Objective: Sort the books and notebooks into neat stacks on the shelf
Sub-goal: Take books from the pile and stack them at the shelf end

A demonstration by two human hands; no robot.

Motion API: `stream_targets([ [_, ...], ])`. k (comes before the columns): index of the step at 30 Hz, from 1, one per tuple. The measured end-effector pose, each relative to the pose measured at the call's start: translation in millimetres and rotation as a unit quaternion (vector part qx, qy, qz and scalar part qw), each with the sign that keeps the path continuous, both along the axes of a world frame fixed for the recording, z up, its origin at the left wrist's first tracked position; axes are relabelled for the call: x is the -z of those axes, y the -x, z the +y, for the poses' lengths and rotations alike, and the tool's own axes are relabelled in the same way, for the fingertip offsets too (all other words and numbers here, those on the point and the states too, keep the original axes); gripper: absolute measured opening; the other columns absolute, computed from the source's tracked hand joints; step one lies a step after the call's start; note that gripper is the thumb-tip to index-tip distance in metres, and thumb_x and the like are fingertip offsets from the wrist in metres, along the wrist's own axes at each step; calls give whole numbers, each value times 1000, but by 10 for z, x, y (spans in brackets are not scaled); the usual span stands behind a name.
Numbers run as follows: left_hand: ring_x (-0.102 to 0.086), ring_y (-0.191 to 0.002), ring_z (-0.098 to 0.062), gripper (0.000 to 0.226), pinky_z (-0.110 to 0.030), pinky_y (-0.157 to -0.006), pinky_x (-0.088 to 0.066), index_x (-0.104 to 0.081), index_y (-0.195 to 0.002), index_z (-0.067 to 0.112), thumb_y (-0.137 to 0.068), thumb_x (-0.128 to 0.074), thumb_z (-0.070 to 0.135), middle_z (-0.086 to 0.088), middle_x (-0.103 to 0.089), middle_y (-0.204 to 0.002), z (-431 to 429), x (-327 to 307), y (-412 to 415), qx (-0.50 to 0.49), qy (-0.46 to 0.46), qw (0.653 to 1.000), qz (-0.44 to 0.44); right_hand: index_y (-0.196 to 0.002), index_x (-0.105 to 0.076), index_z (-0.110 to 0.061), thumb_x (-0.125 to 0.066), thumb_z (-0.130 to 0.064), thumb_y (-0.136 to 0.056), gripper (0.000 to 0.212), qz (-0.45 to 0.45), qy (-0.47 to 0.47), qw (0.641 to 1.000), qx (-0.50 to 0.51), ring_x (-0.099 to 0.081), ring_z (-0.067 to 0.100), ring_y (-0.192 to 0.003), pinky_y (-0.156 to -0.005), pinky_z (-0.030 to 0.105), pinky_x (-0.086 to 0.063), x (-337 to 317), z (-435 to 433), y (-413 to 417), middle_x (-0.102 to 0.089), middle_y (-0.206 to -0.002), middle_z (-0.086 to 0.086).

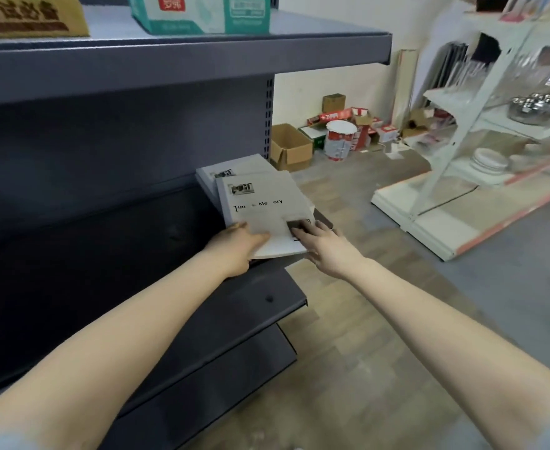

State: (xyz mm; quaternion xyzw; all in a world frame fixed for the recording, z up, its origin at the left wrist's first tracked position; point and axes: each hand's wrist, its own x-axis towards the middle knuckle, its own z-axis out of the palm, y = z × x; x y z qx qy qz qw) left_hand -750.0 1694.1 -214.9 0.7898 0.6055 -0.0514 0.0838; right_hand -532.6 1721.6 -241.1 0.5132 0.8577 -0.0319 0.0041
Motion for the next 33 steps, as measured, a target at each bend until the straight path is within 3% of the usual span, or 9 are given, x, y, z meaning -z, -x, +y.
stream_targets([
  [2, -25, -139, -31, 65, -39, -105, -36, -20, -147, 39, -92, -54, 30, -14, -21, -153, 87, 19, -39, 0, -9, 1000, 24, -150, -19, -20, -45, -35, -97, 61, -22, 3, 1000, 22, -11, 27, -145, -111, 49, -23, 40, 24, 28, -11, -158, 6],
  [4, -29, -137, -32, 69, -40, -104, -38, -22, -147, 33, -89, -57, 44, -14, -24, -152, 138, 44, -82, -8, -19, 999, 32, -150, -16, -17, -43, -33, -98, 61, -18, 9, 999, 39, -10, 31, -144, -114, 49, -20, 73, 68, 61, -9, -158, 9],
  [11, -9, -145, -27, 91, -42, -115, -24, -12, -149, 3, -87, -48, 60, -13, -11, -157, 264, 191, -213, -65, -39, 997, 11, -151, -13, -22, -35, -21, -98, 57, -12, 30, 997, 71, -8, 42, -140, -112, 51, -21, 16, 227, 93, -5, -158, 4],
  [16, 3, -145, -28, 82, -46, -115, -14, -8, -149, 3, -93, -34, 57, -14, -2, -158, 261, 331, -308, -114, -73, 990, -47, -150, -15, -22, -41, -34, -98, 59, -13, 56, 997, 49, -14, 39, -139, -107, 49, -27, -31, 420, 95, -5, -158, 5],
  [20, 10, -140, -46, 82, -49, -116, -8, -1, -151, 10, -92, -27, 62, -25, 8, -155, 242, 423, -351, -164, -77, 983, -38, -149, -19, -22, -42, -36, -98, 58, -17, 58, 998, 14, -18, 38, -138, -108, 48, -29, -21, 588, 37, -8, -158, 6],
  [22, 12, -140, -47, 83, -49, -116, -6, 0, -151, 12, -92, -25, 64, -26, 11, -154, 265, 422, -368, -177, -68, 981, -38, -150, -20, -21, -43, -35, -98, 58, -16, 59, 998, 5, -17, 38, -139, -111, 48, -26, 9, 662, 22, -9, -158, 8],
  [27, 14, -142, -41, 83, -48, -115, -14, 1, -151, 16, -90, -27, 66, -21, 12, -155, 320, 418, -362, -204, -61, 976, -49, -148, -22, -13, -42, -33, -98, 58, -35, 64, 996, -47, -15, 28, -144, -112, 38, -22, 11, 834, 75, -18, -157, 8],
  [33, 6, -142, -43, 84, -48, -113, -19, -5, -150, 16, -88, -33, 66, -20, 7, -155, 375, 410, -424, -238, -64, 968, -51, -150, -20, -18, -47, -35, -96, 62, -9, 83, 995, -49, -21, 31, -141, -114, 36, -19, -27, 970, 82, -15, -157, 9],
])
